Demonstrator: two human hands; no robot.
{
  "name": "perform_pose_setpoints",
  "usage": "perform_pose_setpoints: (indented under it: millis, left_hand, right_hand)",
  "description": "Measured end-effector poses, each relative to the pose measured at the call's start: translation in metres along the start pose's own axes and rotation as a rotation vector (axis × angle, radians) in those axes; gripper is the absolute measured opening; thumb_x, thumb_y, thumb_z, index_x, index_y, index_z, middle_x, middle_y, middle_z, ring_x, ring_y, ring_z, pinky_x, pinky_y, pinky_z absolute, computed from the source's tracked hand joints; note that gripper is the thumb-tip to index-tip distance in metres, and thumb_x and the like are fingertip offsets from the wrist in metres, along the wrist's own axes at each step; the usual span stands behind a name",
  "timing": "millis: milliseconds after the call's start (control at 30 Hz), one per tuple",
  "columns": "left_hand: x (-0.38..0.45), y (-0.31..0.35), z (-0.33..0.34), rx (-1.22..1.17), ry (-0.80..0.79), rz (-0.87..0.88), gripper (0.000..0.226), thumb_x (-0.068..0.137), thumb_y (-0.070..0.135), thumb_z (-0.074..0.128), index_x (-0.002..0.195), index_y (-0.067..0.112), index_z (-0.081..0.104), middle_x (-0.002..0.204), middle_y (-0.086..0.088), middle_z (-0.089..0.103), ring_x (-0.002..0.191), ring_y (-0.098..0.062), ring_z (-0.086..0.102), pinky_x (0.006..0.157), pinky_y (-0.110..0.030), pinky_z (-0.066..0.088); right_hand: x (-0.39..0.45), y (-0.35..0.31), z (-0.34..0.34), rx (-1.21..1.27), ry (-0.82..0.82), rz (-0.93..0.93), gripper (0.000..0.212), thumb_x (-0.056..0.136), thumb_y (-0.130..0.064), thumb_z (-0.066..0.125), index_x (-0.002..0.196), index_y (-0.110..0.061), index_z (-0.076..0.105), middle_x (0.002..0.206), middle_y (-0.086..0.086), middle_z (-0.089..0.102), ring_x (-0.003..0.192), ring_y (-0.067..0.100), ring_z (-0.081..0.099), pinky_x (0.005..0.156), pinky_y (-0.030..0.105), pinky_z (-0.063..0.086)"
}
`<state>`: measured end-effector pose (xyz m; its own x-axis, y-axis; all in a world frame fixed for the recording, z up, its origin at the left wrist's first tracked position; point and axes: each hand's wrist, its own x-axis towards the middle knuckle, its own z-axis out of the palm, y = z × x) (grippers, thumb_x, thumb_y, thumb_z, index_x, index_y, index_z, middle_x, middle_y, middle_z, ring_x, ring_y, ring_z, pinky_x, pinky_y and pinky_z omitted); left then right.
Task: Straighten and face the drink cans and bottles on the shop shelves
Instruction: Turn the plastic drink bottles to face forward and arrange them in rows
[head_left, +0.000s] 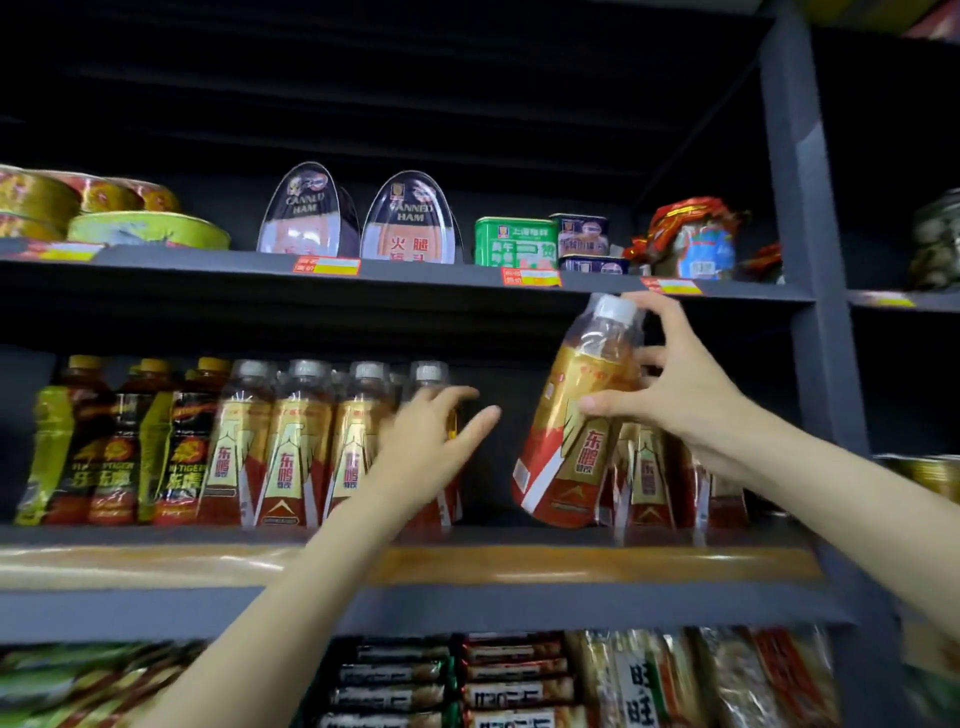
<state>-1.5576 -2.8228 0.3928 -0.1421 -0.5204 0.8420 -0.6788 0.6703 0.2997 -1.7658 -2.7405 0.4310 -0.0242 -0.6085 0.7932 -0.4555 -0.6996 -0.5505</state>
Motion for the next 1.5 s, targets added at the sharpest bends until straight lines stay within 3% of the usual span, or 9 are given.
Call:
perform_pose_setpoints:
  millis: [67,167,433,633,767,900,1033,1200,1500]
  left_hand:
    - [-0.016,0.015,-0.003,-0.364,-0.216,0.01,0.066,0.079,0.063,0.055,0.134,0.029,0.044,0.134,0.006,0.05,0.124,-0.008,0.046,0.103,-0.028,0.037]
    - [-0.037,0.02,-0.005,-0.357,-0.415,0.059,0.082,0.067,0.059,0.071,0.135,0.033,0.034,0.126,0.016,0.049,0.113,0.001,0.05,0.091,-0.015,0.044]
    - [-0.065,0.036,-0.022,-0.956,-0.314,-0.262,0.064,0.061,0.036,0.074,0.118,0.02,0.051,0.118,-0.003,0.06,0.105,-0.016,0.063,0.086,-0.036,0.056]
    - [-0.069,0.058,-0.028,-0.575,0.132,0.08,0.07,0.07,0.023,0.08,0.129,0.028,0.043,0.125,0.011,0.051,0.111,0.003,0.049,0.09,-0.009,0.044]
    - [-0.071,0.069,-0.031,-0.463,0.011,0.269,0.081,0.069,0.028,0.08,0.136,0.031,0.034,0.133,0.014,0.044,0.122,0.003,0.041,0.098,-0.024,0.046]
    - [-0.072,0.067,-0.031,-0.475,0.041,0.19,0.078,0.069,0.03,0.078,0.134,0.032,0.036,0.131,0.014,0.043,0.119,-0.001,0.043,0.097,-0.027,0.048]
    - [-0.069,0.071,-0.033,-0.58,-0.024,0.106,0.076,0.07,0.029,0.078,0.132,0.034,0.035,0.129,0.008,0.046,0.116,-0.009,0.049,0.091,-0.029,0.052]
    - [-0.069,0.071,-0.033,-1.077,-0.199,-0.204,0.077,0.062,0.031,0.077,0.129,0.027,0.04,0.123,-0.01,0.052,0.108,-0.026,0.06,0.078,-0.036,0.058]
    - [-0.079,0.057,-0.03,-0.665,-0.086,0.17,0.069,0.069,0.013,0.079,0.119,0.043,0.04,0.118,0.024,0.044,0.11,-0.001,0.051,0.075,-0.02,0.055]
  right_hand:
    - [-0.008,-0.004,0.0,0.042,0.038,0.014,0.093,0.06,-0.005,0.085,0.122,-0.048,0.03,0.111,0.003,0.055,0.102,0.021,0.06,0.086,0.045,0.054]
    - [-0.021,-0.005,0.002,0.172,0.093,0.038,0.091,0.062,-0.004,0.084,0.124,-0.045,0.032,0.114,0.006,0.055,0.102,0.021,0.061,0.085,0.043,0.055]
    - [-0.035,-0.017,0.0,0.486,0.181,0.234,0.087,0.065,-0.011,0.081,0.133,-0.035,0.032,0.124,0.009,0.051,0.1,0.024,0.065,0.063,0.033,0.059]
    - [-0.045,-0.011,0.004,0.712,-0.031,0.599,0.045,0.088,-0.025,0.063,0.126,-0.007,0.047,0.121,0.022,0.056,0.096,0.038,0.066,0.069,0.046,0.06]
    - [-0.052,-0.012,0.006,0.811,-0.014,0.678,0.035,0.083,-0.026,0.068,0.106,-0.004,0.055,0.106,0.023,0.062,0.091,0.038,0.066,0.062,0.051,0.058]
    - [-0.05,-0.015,0.003,0.846,0.051,0.662,0.035,0.078,-0.022,0.072,0.101,-0.008,0.051,0.108,0.025,0.059,0.094,0.041,0.064,0.081,0.057,0.053]
    - [-0.048,-0.019,0.003,0.85,0.091,0.595,0.03,0.082,-0.021,0.07,0.103,-0.01,0.052,0.106,0.02,0.061,0.095,0.036,0.064,0.077,0.053,0.054]
    - [-0.045,-0.019,0.005,0.729,0.171,0.429,0.084,0.076,-0.021,0.074,0.141,-0.029,0.023,0.116,0.011,0.051,0.093,0.031,0.065,0.068,0.046,0.058]
    - [-0.048,-0.022,-0.006,0.649,-0.019,0.528,0.044,0.079,-0.016,0.071,0.115,-0.009,0.047,0.107,0.02,0.061,0.09,0.032,0.066,0.066,0.047,0.059]
